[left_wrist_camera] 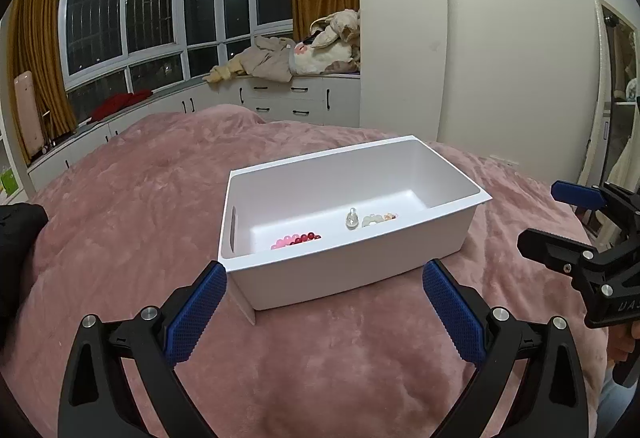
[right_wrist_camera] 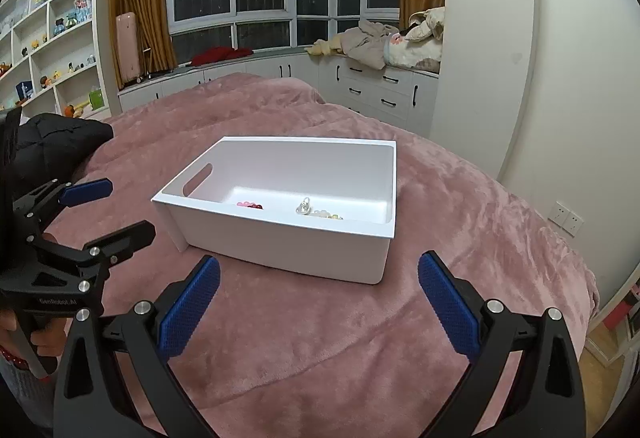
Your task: Organize jewelry
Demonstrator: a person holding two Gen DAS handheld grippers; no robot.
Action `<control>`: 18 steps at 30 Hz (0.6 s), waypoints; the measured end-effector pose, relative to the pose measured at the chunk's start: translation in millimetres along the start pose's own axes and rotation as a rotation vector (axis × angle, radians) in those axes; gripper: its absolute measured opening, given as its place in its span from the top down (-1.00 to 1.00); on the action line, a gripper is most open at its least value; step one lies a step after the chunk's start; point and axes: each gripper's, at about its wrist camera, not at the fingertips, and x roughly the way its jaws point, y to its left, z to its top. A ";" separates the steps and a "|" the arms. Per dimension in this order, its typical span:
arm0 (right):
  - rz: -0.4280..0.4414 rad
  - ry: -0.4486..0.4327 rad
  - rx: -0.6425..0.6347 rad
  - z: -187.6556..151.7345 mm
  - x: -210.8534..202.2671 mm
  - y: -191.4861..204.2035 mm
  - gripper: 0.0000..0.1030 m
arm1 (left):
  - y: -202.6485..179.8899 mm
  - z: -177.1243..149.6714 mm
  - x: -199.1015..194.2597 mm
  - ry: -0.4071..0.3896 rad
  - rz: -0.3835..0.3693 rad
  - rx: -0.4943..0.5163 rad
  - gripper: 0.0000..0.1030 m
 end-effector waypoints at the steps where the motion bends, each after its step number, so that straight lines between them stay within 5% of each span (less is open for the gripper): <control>1: 0.000 -0.001 0.000 -0.3 -0.2 -0.9 -0.90 | -0.9 0.2 -0.2 -0.001 0.000 0.000 -0.93; 18: 0.001 -0.006 -0.004 -1.3 2.2 0.6 -0.90 | -2.9 -0.8 1.5 -0.001 -0.003 0.006 -0.93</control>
